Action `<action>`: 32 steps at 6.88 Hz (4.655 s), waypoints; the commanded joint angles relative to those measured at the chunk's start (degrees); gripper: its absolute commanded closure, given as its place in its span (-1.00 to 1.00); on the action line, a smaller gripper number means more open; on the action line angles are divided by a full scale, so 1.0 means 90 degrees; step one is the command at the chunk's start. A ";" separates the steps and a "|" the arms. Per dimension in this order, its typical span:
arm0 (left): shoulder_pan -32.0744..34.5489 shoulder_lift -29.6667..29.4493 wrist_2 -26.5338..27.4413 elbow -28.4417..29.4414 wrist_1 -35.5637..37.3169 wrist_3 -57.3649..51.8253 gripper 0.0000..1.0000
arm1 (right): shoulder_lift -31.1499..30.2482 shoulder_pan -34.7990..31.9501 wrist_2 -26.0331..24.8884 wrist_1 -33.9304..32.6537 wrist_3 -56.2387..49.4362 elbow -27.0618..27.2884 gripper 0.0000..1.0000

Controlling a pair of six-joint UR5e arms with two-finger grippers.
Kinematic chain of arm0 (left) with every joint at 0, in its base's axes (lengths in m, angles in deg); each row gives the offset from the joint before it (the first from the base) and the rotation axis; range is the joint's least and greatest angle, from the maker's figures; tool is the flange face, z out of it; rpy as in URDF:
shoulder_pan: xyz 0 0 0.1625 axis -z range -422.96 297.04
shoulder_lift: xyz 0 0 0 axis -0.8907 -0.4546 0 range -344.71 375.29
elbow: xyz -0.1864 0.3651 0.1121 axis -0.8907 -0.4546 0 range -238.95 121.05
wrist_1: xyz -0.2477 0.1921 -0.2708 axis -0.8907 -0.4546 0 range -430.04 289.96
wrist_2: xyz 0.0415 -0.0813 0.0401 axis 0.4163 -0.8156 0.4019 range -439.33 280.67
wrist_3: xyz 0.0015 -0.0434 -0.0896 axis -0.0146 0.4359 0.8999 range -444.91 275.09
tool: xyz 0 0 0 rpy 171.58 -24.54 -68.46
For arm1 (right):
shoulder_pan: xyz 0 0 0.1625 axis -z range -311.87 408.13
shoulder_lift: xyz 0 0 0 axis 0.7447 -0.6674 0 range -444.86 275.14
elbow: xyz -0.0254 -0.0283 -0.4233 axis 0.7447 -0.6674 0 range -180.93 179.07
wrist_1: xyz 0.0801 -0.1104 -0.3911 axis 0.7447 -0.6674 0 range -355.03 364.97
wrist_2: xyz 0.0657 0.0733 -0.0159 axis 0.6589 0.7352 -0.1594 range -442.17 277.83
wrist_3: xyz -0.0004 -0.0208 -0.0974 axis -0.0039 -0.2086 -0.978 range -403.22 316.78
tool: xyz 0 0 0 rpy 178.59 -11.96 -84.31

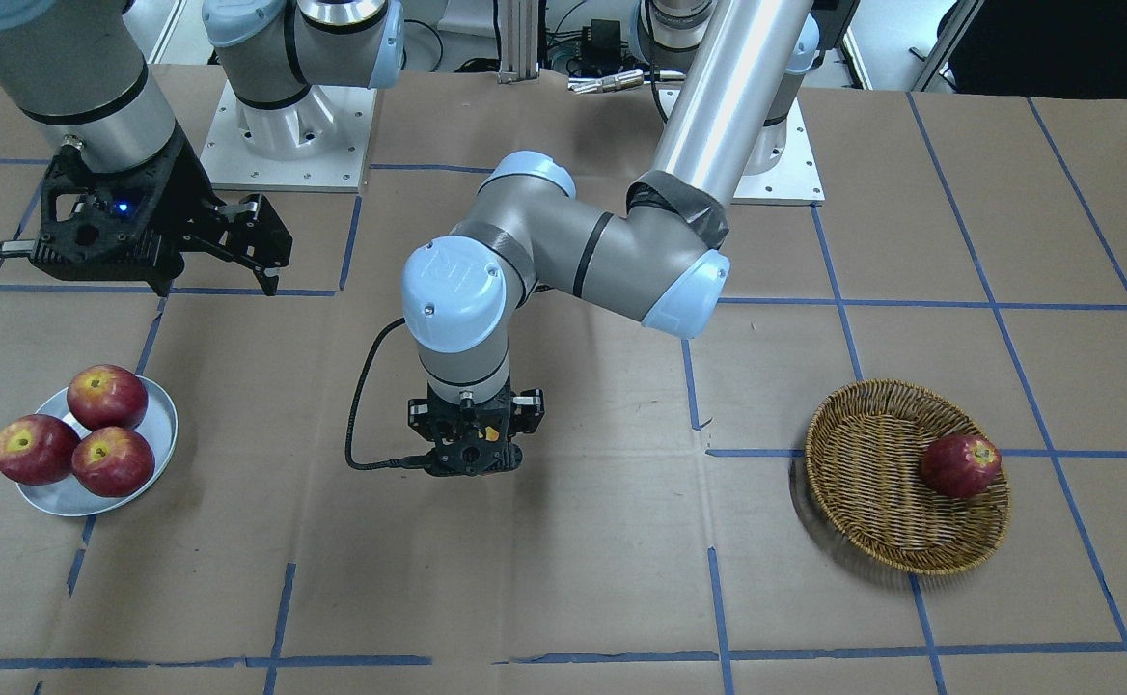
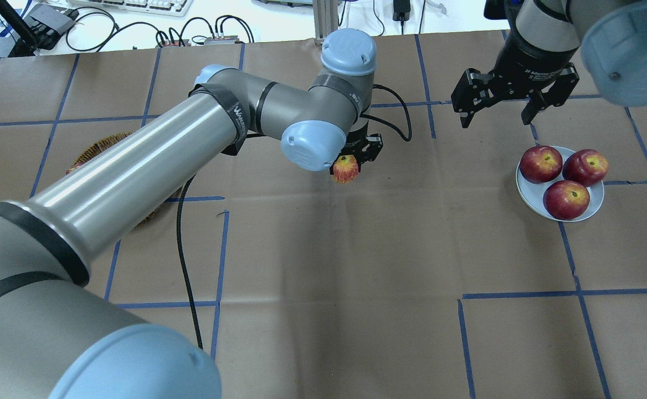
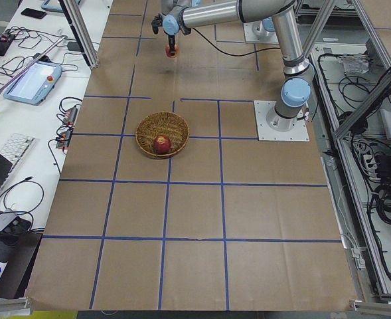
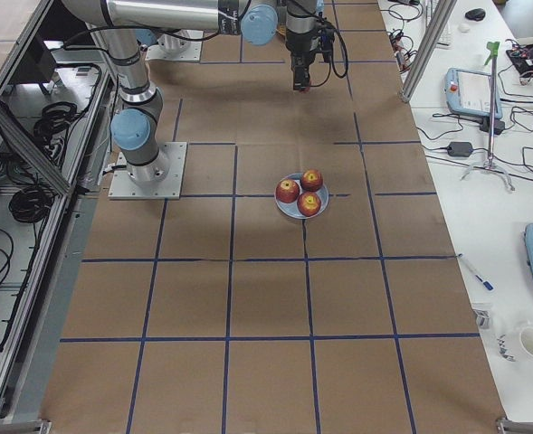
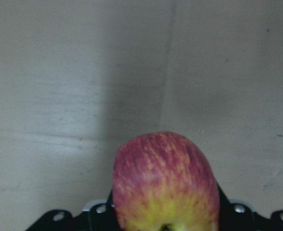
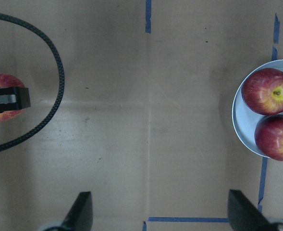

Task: Transfer apple from basket to plate
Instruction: 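Carry the apple with the left gripper toward the table center, then set the apple on the table, open left gripper, withdraw it, then reach the right gripper down over the apple on the table, then close the right gripper on the apple and lift it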

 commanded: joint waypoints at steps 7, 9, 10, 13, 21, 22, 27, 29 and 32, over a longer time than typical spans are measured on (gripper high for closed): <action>-0.0084 0.0008 -0.0017 -0.0825 0.0774 -0.0201 -0.98 | 0.0000 0.0000 0.0003 0.0000 0.0000 0.0000 -0.99; -0.0326 0.0609 0.0031 -0.0630 0.0290 -0.0336 -0.98 | 0.0000 0.0000 0.0003 0.0000 0.0000 0.0000 -0.99; -0.0706 0.1271 0.0051 -0.0668 -0.0449 -0.0966 -0.98 | 0.0000 0.0000 0.0003 0.0000 0.0000 0.0000 -0.99; -0.1771 0.3089 0.0041 -0.0835 -0.2355 -0.2471 -0.98 | 0.0000 -0.0049 -0.0007 -0.0010 0.0010 0.0000 -0.99; -0.1979 0.4402 0.0080 -0.1068 -0.3367 -0.3502 -0.98 | 0.2320 -0.2489 -0.0066 -0.2448 0.2889 -0.0255 -1.00; -0.1979 0.4412 0.0070 -0.1108 -0.3357 -0.3502 -0.98 | 0.2614 -0.2626 -0.0066 -0.2596 0.2949 -0.0235 -1.00; -0.1989 0.4393 0.0061 -0.1118 -0.3327 -0.3502 -0.98 | 0.3359 -0.2568 -0.0066 -0.4110 0.2812 0.0419 -1.00; -0.1989 0.4393 0.0061 -0.1118 -0.3327 -0.3502 -0.98 | 0.3369 -0.2530 -0.0066 -0.4092 0.2764 0.0429 -0.58; -0.1998 0.4393 0.0061 -0.1118 -0.3327 -0.3502 -0.98 | 0.3243 -0.2481 -0.0066 -0.4043 0.2764 0.0342 -0.25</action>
